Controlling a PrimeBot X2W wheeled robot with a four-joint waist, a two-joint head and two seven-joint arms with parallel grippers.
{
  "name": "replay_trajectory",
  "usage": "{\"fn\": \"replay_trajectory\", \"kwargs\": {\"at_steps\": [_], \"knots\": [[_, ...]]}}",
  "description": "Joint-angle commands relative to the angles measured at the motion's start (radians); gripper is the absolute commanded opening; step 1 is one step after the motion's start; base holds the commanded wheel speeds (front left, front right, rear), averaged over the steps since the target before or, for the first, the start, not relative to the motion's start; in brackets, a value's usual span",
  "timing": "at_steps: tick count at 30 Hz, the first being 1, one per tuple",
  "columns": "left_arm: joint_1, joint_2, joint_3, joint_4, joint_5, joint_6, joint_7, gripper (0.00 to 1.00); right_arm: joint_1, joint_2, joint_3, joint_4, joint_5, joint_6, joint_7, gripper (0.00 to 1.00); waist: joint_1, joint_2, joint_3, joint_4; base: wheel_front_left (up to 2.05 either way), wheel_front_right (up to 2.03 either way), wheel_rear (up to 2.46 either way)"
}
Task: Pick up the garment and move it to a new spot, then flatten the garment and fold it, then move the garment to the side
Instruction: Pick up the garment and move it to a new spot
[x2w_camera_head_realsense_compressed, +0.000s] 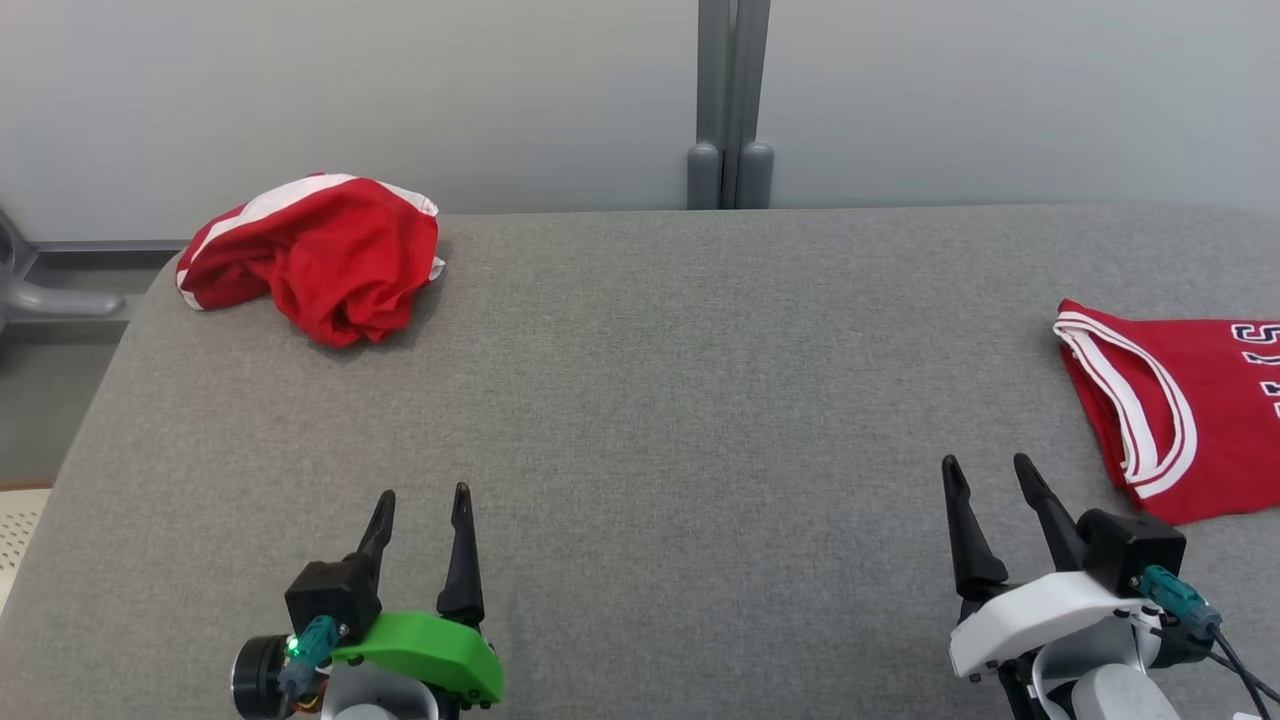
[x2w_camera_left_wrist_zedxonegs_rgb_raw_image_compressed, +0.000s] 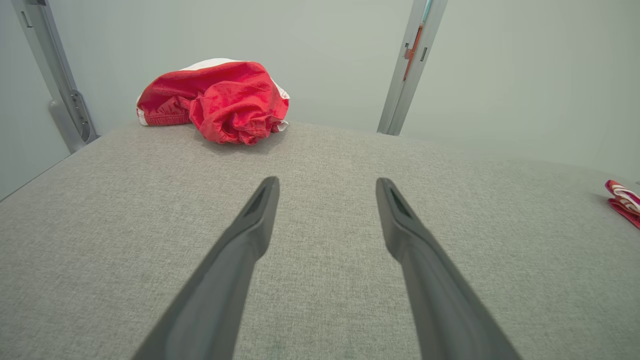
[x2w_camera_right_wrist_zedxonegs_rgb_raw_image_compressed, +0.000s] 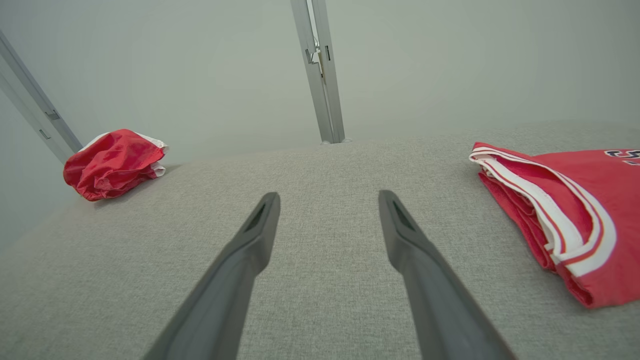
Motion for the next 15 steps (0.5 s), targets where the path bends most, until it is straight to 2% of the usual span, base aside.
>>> {"fn": "replay_trajectory", "kwargs": {"at_steps": [1, 6, 15], "knots": [[-0.010, 0.002, 0.003, 0.001, 0.011, -0.003, -0.003, 1.00, 0.015, -0.002, -0.003, -0.006, -0.006, -0.002, -0.005, 1.00, 0.0000, 0.0000, 0.001, 0.012, 0.00, 0.00, 0.00], [-0.029, 0.005, -0.002, -0.002, 0.019, -0.005, -0.003, 1.00, 0.016, -0.002, -0.012, -0.018, -0.014, -0.002, -0.009, 1.00, 0.0000, 0.0000, 0.004, 0.095, 0.00, 0.00, 0.00], [-0.045, 0.026, 0.015, -0.014, 0.019, 0.005, -0.002, 1.00, -0.006, -0.002, 0.007, -0.030, -0.002, -0.002, -0.017, 1.00, 0.0000, 0.0000, 0.016, 0.336, 0.00, 0.00, 0.00]]}}
